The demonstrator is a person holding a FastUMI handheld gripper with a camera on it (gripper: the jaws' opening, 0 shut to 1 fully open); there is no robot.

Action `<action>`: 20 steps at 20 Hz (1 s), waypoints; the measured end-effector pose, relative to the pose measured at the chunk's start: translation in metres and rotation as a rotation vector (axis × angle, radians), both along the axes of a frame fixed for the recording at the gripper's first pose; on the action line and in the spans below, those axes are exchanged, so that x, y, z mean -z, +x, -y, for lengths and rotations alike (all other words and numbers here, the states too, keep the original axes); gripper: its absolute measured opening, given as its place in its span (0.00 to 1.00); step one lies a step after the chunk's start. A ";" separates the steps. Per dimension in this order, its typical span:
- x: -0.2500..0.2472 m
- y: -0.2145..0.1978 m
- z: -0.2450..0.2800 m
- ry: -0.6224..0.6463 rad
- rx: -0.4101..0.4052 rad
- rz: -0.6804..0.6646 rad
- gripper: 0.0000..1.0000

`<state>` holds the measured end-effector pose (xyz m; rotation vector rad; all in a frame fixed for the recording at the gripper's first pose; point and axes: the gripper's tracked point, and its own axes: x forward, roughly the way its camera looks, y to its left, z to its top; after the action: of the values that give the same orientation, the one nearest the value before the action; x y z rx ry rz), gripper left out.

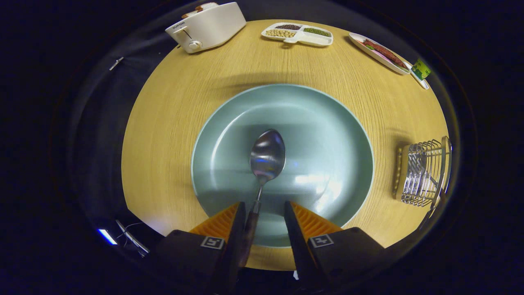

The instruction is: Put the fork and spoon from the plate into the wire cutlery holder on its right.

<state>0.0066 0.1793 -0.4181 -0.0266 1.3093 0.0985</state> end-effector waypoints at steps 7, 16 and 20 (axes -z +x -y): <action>0.002 -0.011 -0.020 0.113 -0.112 -0.049 0.15; -0.023 -0.012 -0.015 0.150 -0.225 -0.021 0.08; -0.046 -0.008 -0.011 0.207 -0.200 -0.006 0.08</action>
<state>-0.0009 0.1901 -0.3718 0.0193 1.2947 0.4049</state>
